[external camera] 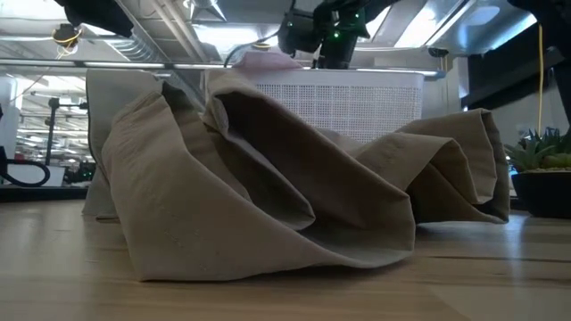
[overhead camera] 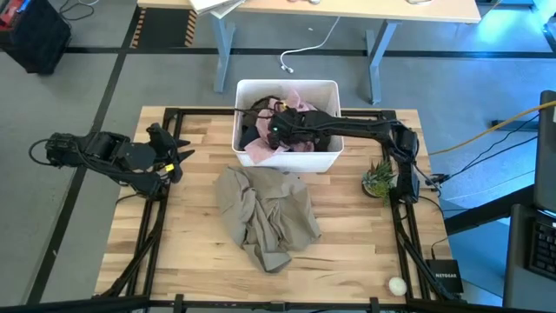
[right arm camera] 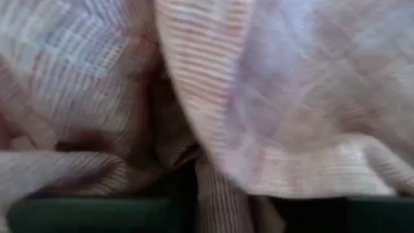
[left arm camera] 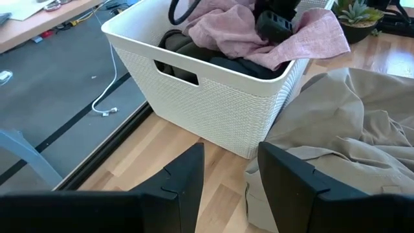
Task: Sort clothes
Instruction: Put the pink polo shirt into the white bin, then put the brown shorts into the white bin
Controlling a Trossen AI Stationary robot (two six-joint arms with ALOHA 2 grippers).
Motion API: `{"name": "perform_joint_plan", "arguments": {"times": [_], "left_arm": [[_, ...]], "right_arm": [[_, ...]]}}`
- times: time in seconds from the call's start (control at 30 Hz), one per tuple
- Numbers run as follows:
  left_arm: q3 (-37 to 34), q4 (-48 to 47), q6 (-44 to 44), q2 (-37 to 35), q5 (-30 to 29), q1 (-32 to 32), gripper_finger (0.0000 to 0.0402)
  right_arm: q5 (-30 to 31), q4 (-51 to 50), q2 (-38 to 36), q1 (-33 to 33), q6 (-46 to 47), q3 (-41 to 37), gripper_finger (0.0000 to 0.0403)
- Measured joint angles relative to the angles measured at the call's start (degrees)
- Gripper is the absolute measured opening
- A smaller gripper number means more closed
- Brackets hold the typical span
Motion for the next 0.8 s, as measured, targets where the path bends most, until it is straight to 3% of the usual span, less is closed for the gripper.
{"name": "perform_joint_plan", "arguments": {"times": [0.13, 0.33, 0.57, 0.8], "left_arm": [[0.00, 0.00, -0.15, 0.00, 0.00, 0.00, 0.0141], [0.00, -0.02, -0.20, -0.02, -0.02, 0.00, 0.0141], [0.00, -0.07, -0.22, 0.00, -0.02, 0.00, 0.0141], [0.00, -0.04, -0.22, 0.00, -0.02, 0.00, 0.0141]], "right_arm": [[2.10, -2.55, -0.63, 0.00, -2.96, 4.54, 0.0157], [3.21, -9.87, -1.51, 0.04, -5.72, 18.19, 0.0210], [5.64, -17.44, -1.51, 2.58, -7.04, 31.53, 0.0225], [4.31, -7.70, -0.99, 8.40, -17.78, 32.96, 0.0225]]}}
